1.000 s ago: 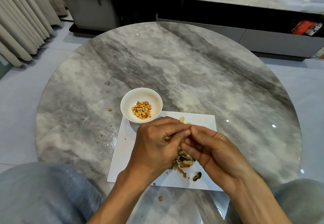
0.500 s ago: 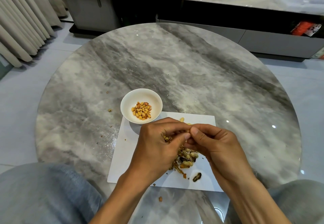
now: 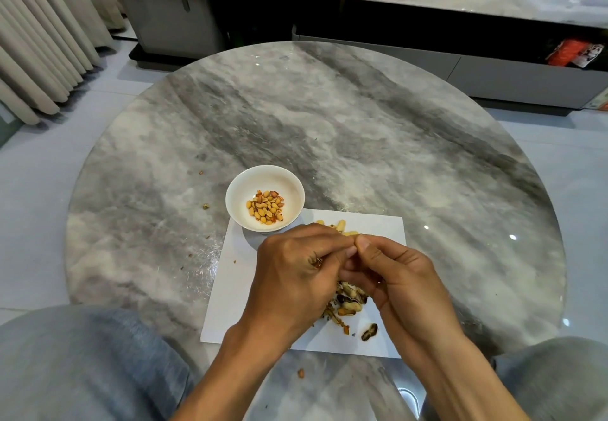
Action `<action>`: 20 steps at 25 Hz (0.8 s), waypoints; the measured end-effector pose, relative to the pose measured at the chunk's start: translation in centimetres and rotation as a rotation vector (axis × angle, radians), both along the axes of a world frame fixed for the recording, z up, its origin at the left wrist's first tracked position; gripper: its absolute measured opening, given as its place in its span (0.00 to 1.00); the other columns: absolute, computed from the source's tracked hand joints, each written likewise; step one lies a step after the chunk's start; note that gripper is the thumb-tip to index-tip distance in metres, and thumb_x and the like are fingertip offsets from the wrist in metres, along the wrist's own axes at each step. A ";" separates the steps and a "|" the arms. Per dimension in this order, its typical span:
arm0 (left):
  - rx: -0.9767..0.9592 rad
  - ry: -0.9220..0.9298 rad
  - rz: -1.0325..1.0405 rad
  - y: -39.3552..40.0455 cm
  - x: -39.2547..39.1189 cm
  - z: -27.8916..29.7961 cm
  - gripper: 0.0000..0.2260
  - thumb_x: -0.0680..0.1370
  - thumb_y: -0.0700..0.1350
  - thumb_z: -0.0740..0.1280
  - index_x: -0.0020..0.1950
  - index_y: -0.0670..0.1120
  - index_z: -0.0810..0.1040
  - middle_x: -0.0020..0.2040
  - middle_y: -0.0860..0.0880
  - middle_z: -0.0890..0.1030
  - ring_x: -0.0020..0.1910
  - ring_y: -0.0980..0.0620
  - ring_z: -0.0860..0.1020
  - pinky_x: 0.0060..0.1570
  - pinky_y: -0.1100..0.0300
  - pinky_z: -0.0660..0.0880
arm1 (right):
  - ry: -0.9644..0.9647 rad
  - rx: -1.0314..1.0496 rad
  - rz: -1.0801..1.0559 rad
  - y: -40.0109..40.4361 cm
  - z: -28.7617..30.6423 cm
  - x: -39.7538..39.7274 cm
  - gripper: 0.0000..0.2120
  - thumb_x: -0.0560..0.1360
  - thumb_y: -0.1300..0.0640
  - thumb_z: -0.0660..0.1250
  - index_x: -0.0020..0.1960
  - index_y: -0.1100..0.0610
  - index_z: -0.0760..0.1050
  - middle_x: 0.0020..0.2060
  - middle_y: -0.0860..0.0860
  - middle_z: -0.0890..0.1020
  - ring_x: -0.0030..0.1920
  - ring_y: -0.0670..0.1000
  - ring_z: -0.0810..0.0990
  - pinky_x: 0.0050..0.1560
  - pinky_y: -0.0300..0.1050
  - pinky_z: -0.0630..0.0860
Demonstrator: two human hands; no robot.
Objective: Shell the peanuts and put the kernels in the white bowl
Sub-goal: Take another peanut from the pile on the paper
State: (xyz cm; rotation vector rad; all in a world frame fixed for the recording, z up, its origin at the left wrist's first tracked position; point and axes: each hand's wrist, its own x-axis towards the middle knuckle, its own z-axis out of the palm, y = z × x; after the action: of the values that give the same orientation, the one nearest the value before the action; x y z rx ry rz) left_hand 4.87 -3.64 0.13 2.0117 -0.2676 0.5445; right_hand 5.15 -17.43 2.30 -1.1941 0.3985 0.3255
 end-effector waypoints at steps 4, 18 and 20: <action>-0.145 0.143 -0.010 -0.1 0.2 0.1 0.06 0.72 0.37 0.75 0.45 0.46 0.88 0.42 0.54 0.85 0.42 0.58 0.83 0.44 0.62 0.80 | 0.114 0.193 0.004 0.0 0.0 0.2 0.12 0.69 0.60 0.70 0.48 0.66 0.84 0.43 0.61 0.83 0.42 0.52 0.84 0.41 0.42 0.83; -0.272 0.727 0.125 0.1 0.3 0.3 0.10 0.73 0.41 0.76 0.48 0.55 0.86 0.41 0.56 0.86 0.42 0.61 0.83 0.47 0.61 0.81 | 0.183 0.180 -0.095 -0.5 -0.7 0.6 0.10 0.67 0.69 0.70 0.48 0.68 0.81 0.39 0.60 0.83 0.37 0.52 0.84 0.40 0.43 0.84; -0.018 0.758 0.138 0.3 0.2 0.0 0.11 0.74 0.45 0.74 0.54 0.57 0.84 0.49 0.58 0.85 0.47 0.62 0.82 0.50 0.64 0.78 | 0.170 0.125 -0.106 -0.6 -0.9 0.7 0.06 0.71 0.72 0.69 0.48 0.67 0.81 0.38 0.60 0.84 0.37 0.52 0.85 0.42 0.43 0.84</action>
State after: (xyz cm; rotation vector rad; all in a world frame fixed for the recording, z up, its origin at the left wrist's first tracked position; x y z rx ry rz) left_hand 5.05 -3.38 0.16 2.0765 0.3369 -0.1558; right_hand 5.82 -18.08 1.36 -1.0222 0.5793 0.3558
